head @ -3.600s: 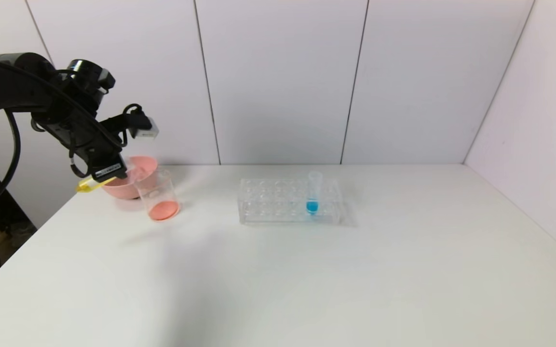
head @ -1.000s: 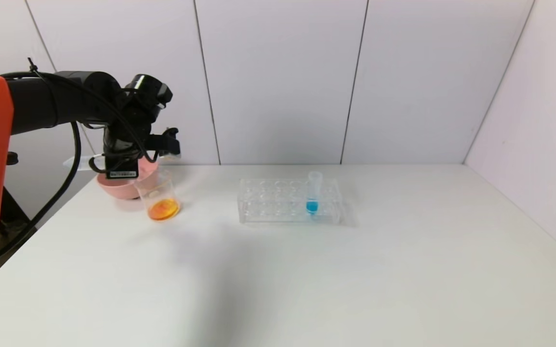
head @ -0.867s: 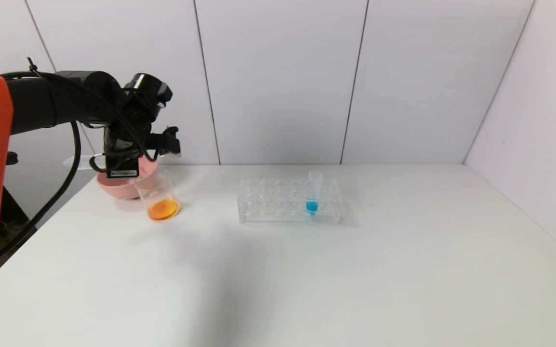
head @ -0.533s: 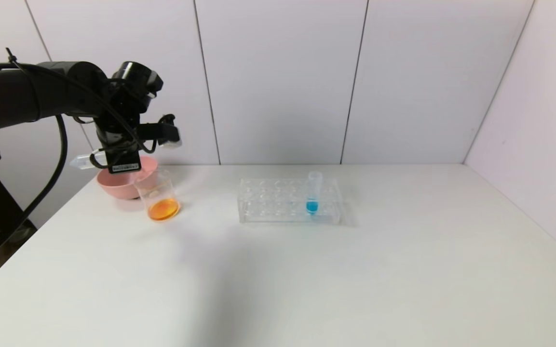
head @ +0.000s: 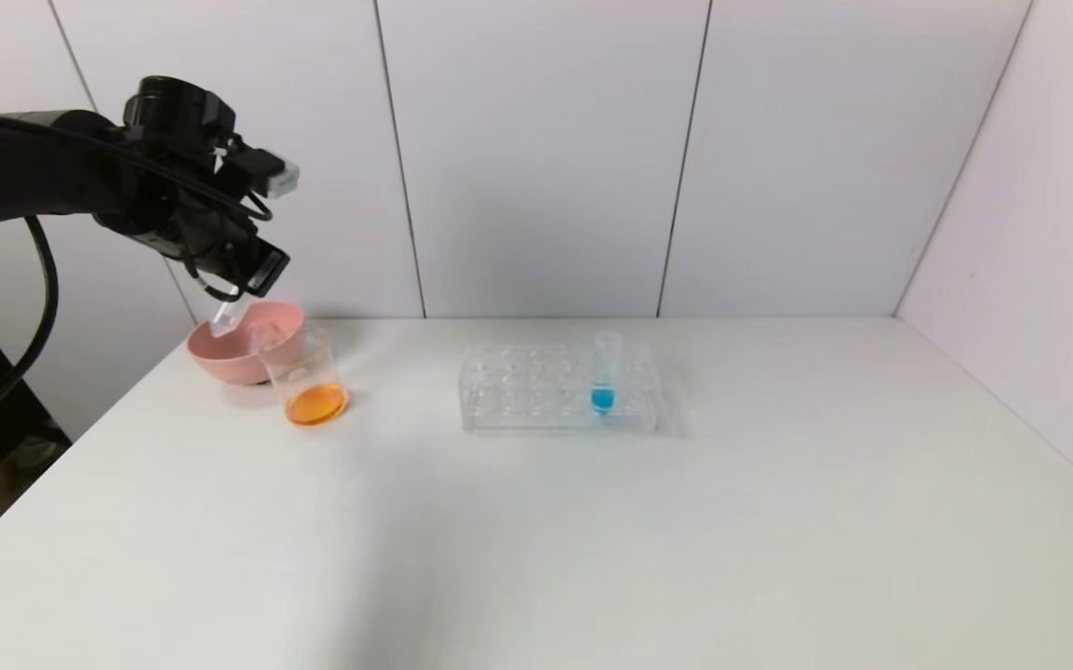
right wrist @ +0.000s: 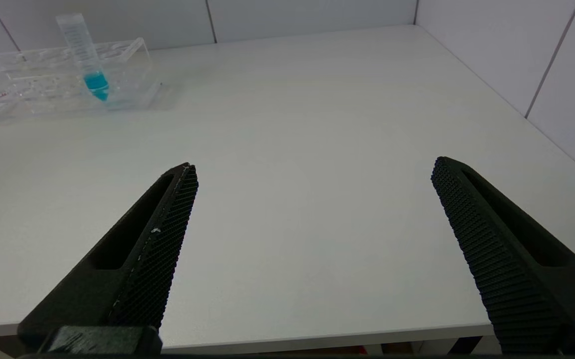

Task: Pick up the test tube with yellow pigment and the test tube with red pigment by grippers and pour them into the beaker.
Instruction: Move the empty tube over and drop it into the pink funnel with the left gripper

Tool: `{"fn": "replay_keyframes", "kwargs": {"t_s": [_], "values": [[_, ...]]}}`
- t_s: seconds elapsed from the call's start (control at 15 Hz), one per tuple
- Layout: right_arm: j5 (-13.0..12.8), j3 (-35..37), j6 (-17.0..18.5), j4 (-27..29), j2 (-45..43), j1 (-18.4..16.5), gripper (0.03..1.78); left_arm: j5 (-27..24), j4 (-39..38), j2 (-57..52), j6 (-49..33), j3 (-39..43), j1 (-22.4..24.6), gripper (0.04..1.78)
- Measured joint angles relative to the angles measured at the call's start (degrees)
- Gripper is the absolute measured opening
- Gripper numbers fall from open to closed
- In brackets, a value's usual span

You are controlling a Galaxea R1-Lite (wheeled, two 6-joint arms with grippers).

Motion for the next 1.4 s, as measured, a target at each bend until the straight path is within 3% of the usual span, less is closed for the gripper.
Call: {"fn": "replay_keyframes", "kwargs": {"t_s": [0.2,0.4,0.6,0.8,1.07,1.4], "values": [[0.00,0.00,0.00,0.00,0.00,0.00,1.71,0.78,-14.47,-2.86,-12.43,9.29,0.63,0.43],[0.02,0.00,-0.02,0.00,0.00,0.00,1.71,3.01,-30.53,-6.95,-16.51,24.47,1.23,0.43],[0.00,0.00,0.00,0.01,0.00,0.00,1.71,5.90,-51.92,-9.75,-22.65,39.39,1.87,0.43],[0.00,0.00,0.00,0.00,0.00,0.00,1.71,9.11,-68.51,-9.75,-30.63,46.14,3.66,0.43],[0.00,0.00,0.00,0.00,0.00,0.00,1.71,9.24,-76.23,-4.74,-32.65,46.25,5.58,0.43],[0.00,0.00,0.00,0.00,0.00,0.00,1.71,11.34,-74.16,5.46,-32.32,34.17,6.02,0.43]]}}
